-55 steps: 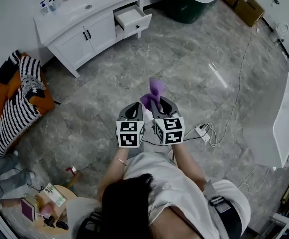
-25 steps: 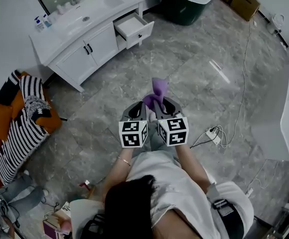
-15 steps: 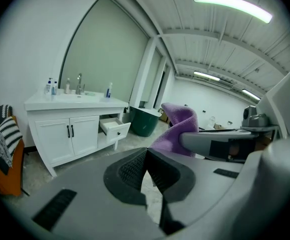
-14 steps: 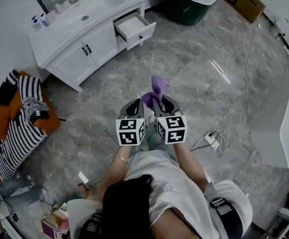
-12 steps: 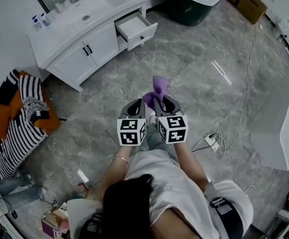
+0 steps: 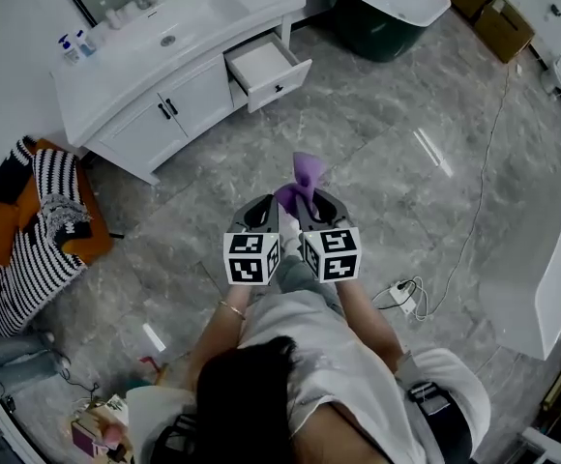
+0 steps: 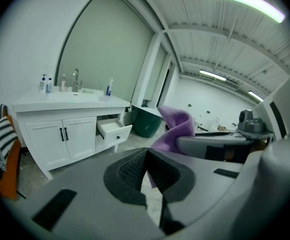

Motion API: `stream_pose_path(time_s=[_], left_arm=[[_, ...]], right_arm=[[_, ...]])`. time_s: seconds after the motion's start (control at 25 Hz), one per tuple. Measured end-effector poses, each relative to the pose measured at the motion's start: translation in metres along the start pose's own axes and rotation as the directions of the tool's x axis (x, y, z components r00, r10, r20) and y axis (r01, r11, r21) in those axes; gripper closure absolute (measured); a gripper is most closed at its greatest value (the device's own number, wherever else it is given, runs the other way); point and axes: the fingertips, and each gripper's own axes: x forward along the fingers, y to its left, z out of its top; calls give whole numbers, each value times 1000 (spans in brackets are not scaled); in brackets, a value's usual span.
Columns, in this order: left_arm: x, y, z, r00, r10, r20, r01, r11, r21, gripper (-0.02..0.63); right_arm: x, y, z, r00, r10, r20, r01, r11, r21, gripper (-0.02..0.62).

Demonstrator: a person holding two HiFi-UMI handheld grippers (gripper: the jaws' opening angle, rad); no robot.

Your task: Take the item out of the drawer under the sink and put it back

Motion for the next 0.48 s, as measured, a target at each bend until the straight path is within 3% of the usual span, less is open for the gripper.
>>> stream_pose_path(time_s=[0.48], left_arm=[[76,-4,48,996,81,35,-80,996,-24,603]], right_arm=[[49,-69,43,998,63,24,-62,997,-38,515]])
